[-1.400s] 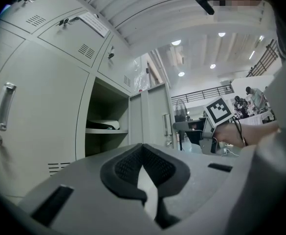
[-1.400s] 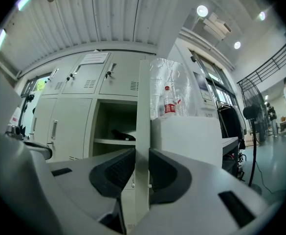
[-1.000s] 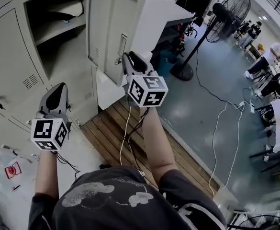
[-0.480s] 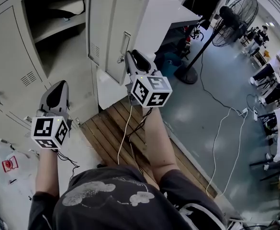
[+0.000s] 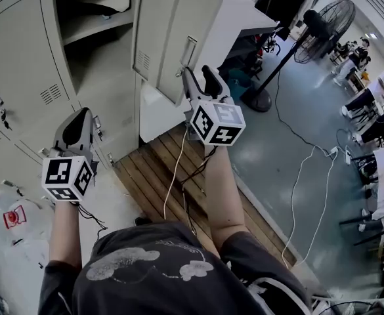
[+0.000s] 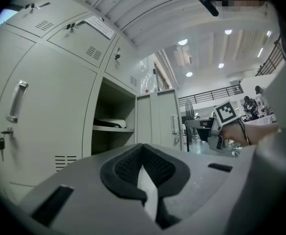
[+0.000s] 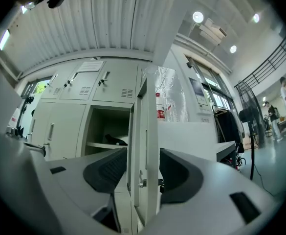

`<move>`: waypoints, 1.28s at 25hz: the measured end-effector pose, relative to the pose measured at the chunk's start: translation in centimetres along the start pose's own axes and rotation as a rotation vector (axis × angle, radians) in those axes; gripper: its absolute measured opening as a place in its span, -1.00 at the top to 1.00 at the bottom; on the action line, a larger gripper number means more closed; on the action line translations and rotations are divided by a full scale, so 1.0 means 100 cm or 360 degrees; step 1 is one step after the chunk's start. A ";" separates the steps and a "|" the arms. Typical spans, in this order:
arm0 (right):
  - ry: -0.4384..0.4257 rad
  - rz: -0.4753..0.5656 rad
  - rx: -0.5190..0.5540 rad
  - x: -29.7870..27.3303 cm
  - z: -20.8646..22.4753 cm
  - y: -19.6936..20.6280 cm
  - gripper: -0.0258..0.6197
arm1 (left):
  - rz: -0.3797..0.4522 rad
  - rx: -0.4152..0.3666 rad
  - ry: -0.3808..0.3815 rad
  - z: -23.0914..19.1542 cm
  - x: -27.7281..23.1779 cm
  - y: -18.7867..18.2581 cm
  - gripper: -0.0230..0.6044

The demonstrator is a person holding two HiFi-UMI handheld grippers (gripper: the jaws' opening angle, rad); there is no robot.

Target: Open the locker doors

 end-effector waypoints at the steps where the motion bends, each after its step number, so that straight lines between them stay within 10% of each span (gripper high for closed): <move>1: 0.0019 0.0005 0.0005 0.003 -0.006 -0.003 0.24 | -0.0001 -0.0001 0.0005 -0.005 0.008 -0.001 0.90; 32: -0.0489 -0.0005 -0.0026 -0.012 -0.459 -0.006 0.08 | -0.0011 -0.0034 -0.0343 -0.255 0.318 -0.027 0.90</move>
Point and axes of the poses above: the fingertips, and each gripper's own axes: x backward along the fingers, z to its right, y out of its underside, the point moved 4 cm from there along x, backward along the fingers, and after that the axes turned 1 degree about x, right-handed, at the moved point
